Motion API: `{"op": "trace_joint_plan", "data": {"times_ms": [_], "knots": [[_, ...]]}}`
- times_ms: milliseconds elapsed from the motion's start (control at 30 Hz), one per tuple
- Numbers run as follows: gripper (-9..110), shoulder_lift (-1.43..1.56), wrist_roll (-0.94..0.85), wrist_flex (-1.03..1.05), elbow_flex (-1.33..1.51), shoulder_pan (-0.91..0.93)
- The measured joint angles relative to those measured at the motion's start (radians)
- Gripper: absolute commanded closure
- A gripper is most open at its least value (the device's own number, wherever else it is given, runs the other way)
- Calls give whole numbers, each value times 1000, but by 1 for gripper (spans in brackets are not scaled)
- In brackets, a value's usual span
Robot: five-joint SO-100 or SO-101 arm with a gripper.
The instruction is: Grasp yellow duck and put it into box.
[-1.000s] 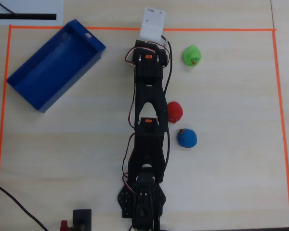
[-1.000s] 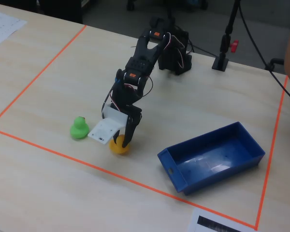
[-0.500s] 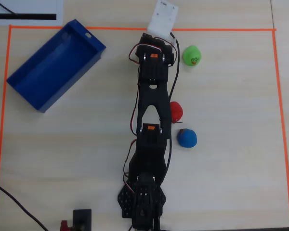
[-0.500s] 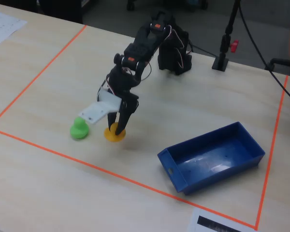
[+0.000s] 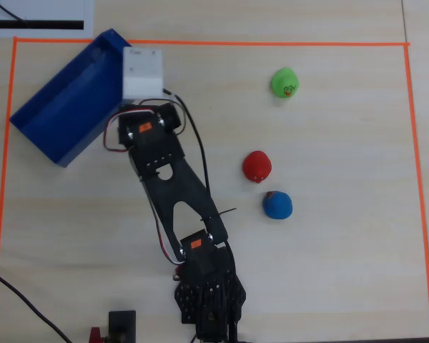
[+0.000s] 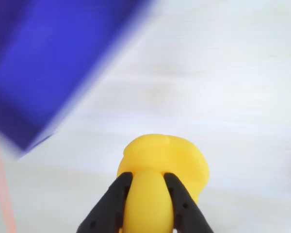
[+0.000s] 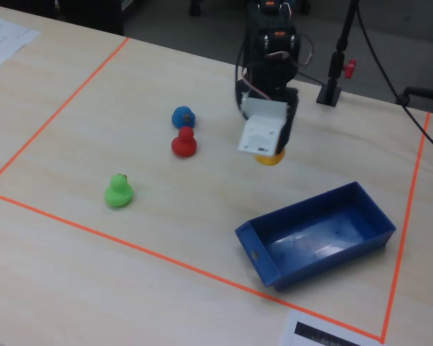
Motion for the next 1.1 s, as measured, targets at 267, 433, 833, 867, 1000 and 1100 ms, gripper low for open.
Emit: {"op": "trace_joint_plan", "data": {"times_ms": [267,433,833,867,1000,1100], "knots": [[102,-192,67,94,-313,-218],[102,-400,69,78,-551,-272],[102,-736,-57,-155,-764,-259],[102,-749,-61,-166,-764,-255],[101,-801,-66,-192,-764,-230],[86,-831,-66,-183,-792,-221]]}}
